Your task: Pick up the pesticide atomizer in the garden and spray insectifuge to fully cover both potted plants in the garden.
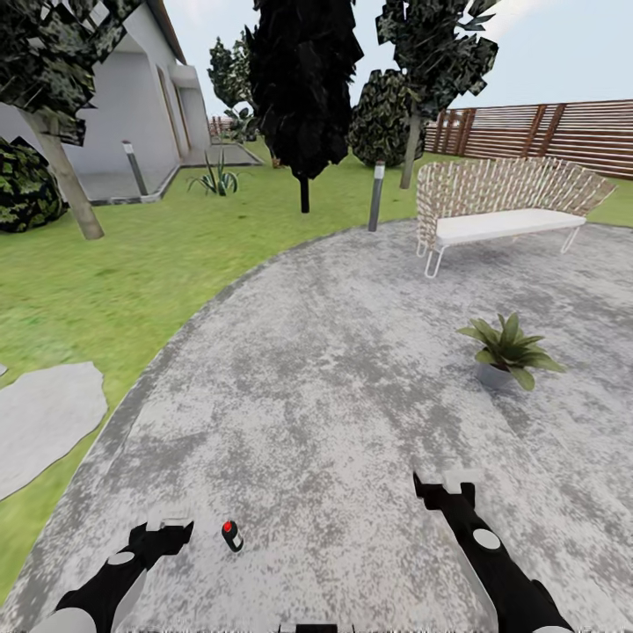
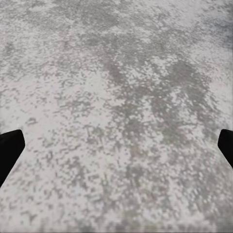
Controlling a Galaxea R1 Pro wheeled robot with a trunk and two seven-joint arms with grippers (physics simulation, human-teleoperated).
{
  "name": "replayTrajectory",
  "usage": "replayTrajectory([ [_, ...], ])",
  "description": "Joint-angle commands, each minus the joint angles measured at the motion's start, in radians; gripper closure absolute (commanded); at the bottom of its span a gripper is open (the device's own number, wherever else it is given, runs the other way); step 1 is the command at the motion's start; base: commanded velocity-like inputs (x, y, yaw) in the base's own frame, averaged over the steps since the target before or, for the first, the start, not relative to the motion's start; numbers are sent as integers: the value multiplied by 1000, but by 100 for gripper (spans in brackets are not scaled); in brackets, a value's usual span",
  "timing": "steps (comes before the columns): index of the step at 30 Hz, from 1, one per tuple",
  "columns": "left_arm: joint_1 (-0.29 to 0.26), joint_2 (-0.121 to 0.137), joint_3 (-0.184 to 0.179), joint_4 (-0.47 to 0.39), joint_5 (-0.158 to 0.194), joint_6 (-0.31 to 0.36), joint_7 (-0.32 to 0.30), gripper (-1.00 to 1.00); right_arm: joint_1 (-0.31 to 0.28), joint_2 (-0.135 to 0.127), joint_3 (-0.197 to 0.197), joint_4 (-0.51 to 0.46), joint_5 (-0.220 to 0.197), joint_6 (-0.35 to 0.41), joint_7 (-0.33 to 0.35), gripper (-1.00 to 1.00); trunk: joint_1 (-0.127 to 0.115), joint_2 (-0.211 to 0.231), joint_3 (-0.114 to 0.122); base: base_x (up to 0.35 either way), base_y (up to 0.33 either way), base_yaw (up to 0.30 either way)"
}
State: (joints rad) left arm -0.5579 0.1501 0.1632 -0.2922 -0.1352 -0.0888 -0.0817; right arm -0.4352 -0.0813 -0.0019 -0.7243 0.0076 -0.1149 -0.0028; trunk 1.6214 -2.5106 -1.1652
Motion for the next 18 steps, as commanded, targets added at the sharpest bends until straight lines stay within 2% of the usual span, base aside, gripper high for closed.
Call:
replayTrajectory([
  [1, -1, 0, 8, 1, -10, -3, -6, -100, 0, 0, 0, 0, 1, -3, 0, -100, 0, -1, -5, 0, 0, -6],
  [5, 5, -1, 7, 0, -11, -4, -6, -100, 0, -1, 0, 0, 2, -3, 0, -100, 2, -2, -21, 0, 0, -3],
  [9, 13, -10, 8, 0, -31, -27, -5, -100, 0, 6, 2, 10, 4, -3, -1, -100, 2, -2, -20, 0, 0, 0],
  [11, 14, -9, 7, -2, -20, -34, -8, -100, 0, 11, 1, 11, 4, -3, -1, -100, 2, -2, -20, 0, -51, 0],
  [18, 19, -9, 7, 3, -11, -69, -12, -100, 0, 11, 1, 10, 3, -3, -2, -100, 2, -2, -20, 31, -205, 0],
])
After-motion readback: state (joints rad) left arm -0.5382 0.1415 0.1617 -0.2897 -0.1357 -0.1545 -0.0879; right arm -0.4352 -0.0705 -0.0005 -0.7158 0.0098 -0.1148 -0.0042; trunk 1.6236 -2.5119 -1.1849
